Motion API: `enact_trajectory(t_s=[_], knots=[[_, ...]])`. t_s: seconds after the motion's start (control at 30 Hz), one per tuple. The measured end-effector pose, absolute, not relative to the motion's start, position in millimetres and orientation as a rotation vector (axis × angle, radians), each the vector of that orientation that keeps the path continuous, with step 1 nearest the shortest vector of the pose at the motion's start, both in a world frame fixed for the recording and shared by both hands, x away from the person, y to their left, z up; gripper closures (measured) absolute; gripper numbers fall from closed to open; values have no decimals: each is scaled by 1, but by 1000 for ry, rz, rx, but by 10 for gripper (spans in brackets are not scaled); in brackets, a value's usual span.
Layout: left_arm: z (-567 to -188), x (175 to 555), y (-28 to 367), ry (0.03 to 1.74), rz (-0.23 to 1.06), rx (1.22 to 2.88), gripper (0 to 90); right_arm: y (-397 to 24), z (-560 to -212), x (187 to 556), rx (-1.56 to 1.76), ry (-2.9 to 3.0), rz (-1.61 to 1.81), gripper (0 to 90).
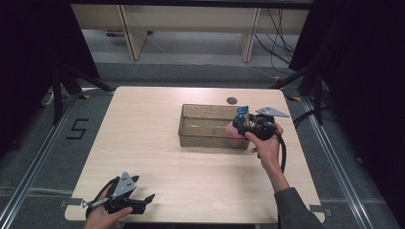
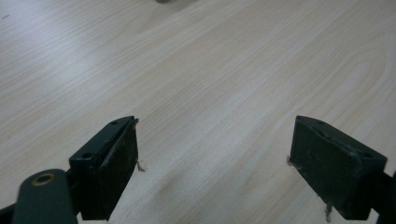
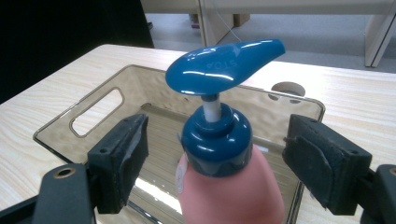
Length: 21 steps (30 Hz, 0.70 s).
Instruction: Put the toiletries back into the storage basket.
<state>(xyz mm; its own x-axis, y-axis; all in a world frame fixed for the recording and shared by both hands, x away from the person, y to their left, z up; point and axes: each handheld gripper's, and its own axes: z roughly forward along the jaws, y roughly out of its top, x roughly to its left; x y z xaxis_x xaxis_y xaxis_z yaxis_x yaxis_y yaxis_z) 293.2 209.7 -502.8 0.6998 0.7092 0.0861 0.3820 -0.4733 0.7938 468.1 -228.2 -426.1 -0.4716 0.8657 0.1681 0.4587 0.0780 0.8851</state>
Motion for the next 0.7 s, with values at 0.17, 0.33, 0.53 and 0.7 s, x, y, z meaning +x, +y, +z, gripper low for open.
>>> enact_trajectory(t_s=[0.17,0.33,0.53,0.7], knots=[[-503,293,209,839,518,2109,150,-227,-425,465,1335,1956,1387,220],[-503,293,210,835,518,2113,150,-228,-424,464,1322,1968,1364,216],[-504,291,208,858,492,2086,150,-228,-424,461,1315,1961,1381,216],[-503,291,209,848,499,2104,150,-228,-428,460,1353,1946,1400,216]])
